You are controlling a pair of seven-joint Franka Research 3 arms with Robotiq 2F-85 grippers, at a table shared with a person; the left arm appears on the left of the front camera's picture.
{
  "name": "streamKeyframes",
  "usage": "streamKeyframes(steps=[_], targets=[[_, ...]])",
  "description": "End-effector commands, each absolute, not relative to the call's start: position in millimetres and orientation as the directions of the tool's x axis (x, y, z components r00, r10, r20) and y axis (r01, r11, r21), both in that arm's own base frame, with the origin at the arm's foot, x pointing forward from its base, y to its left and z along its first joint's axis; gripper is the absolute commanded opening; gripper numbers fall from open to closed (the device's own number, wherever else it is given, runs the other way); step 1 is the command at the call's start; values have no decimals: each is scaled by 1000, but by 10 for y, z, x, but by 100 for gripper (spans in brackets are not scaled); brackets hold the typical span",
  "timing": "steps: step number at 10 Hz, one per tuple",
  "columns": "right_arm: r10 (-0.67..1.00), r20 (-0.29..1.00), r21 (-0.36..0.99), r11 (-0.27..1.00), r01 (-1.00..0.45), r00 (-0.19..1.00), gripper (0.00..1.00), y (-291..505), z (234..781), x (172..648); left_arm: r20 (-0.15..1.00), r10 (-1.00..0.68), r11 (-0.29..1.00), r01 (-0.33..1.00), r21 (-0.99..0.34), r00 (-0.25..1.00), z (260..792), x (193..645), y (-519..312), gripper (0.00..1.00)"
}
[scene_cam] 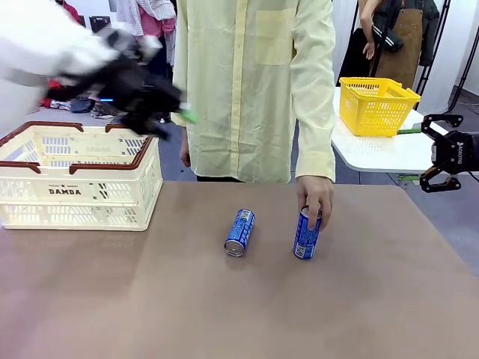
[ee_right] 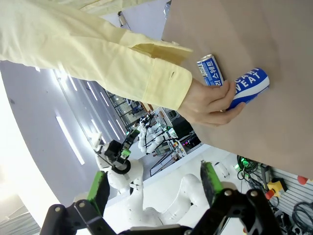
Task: Place the drinks into the Shopping basket.
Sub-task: Pick up one drink and place it into the Shopping basket.
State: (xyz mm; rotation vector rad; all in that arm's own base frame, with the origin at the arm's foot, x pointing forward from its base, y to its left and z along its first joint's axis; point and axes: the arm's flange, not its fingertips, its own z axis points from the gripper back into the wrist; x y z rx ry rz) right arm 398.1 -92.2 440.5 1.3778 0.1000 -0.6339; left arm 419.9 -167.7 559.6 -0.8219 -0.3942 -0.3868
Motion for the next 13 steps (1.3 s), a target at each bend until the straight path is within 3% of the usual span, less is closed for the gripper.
streamKeyframes(steps=[1, 2, 4, 6, 10, 13], targets=[[-351, -423, 879, 63, 472, 835, 100, -936, 4437, 3979, 387, -252, 661, 450, -601, 887, 5252, 4038, -1011, 100], [-351, -423, 879, 63, 472, 835, 100, -936, 4437, 3979, 356, -258, 661, 433, -613, 898, 5249, 3955, -782, 100], [-351, -423, 879, 63, 472, 835, 100, -936, 4437, 3979, 424, -224, 577, 470, -668, 878, 5058, 3816, -504, 100], [-351, -423, 879, 63, 472, 835, 100, -936, 4437, 3979, 411, -215, 582, 454, -675, 886, 4965, 3871, -556, 100], [-351, -423, 879, 63, 472, 835, 100, -936, 4437, 3979, 400, -267, 622, 474, -623, 877, 5152, 3934, -869, 100], [-351, -423, 879, 63, 472, 835, 100, -936, 4437, 3979, 329, -288, 745, 426, -514, 899, 5445, 4077, -1723, 100]])
